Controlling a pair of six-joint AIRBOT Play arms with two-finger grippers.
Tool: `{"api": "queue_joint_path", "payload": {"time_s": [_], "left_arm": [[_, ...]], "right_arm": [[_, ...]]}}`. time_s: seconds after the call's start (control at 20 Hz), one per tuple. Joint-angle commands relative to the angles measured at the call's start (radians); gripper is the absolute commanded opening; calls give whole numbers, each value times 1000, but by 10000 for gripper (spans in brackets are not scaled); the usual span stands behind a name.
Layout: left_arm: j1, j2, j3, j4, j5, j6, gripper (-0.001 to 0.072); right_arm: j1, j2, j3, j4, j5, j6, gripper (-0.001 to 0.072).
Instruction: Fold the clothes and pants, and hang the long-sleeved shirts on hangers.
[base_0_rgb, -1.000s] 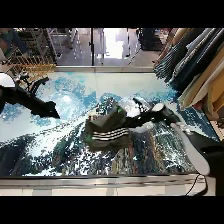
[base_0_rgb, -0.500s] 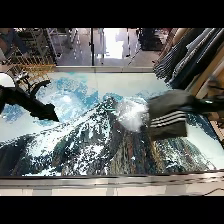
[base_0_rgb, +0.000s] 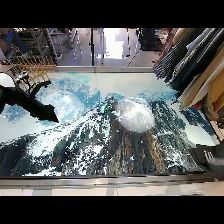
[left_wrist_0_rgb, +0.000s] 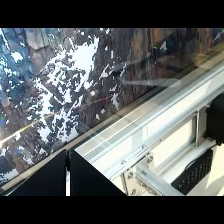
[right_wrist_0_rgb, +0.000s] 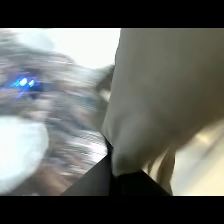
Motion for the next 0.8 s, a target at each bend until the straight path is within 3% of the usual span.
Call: {"api": "queue_joint_path", "payload": {"time_s": [0.0, 0.05, 0.1, 0.15, 0.2, 0.3, 0.4, 0.5, 0.55, 0.65, 0.75], "left_arm": [[0, 0, 0, 0, 0, 0, 14], [0, 0, 0, 0, 0, 0, 14], [-1, 0, 0, 0, 0, -3, 13], [0, 0, 0, 0, 0, -3, 13], [0, 0, 0, 0, 0, -3, 14], [0, 0, 0, 0, 0, -3, 14], [0, 0, 0, 18, 0, -4, 13], [0, 5, 8, 189, 0, -27, 13], [0, 15, 10, 331, 17, -63, 13], [5, 75, 10, 622, 132, -130, 13], [35, 177, 9, 676, 380, -209, 14]], "right_arm": [[-234, 6, -187, -187, -65, -21, 9], [-264, 6, -187, -266, -68, 2, 13], [-282, 6, -174, -311, -67, 3, 198], [-288, 6, -150, -335, -58, 3, 573], [-285, 6, -111, -330, -47, 5, 688], [-246, 6, -6, -245, 0, 58, 694], [-143, 6, 110, -40, 5, 109, 693], [12, 6, 180, 182, -32, 62, 688], [117, 6, 190, 265, -31, -5, 638], [357, 5, 178, 254, -11, -72, 489], [617, 5, 123, 167, -5, -72, 472]]}}
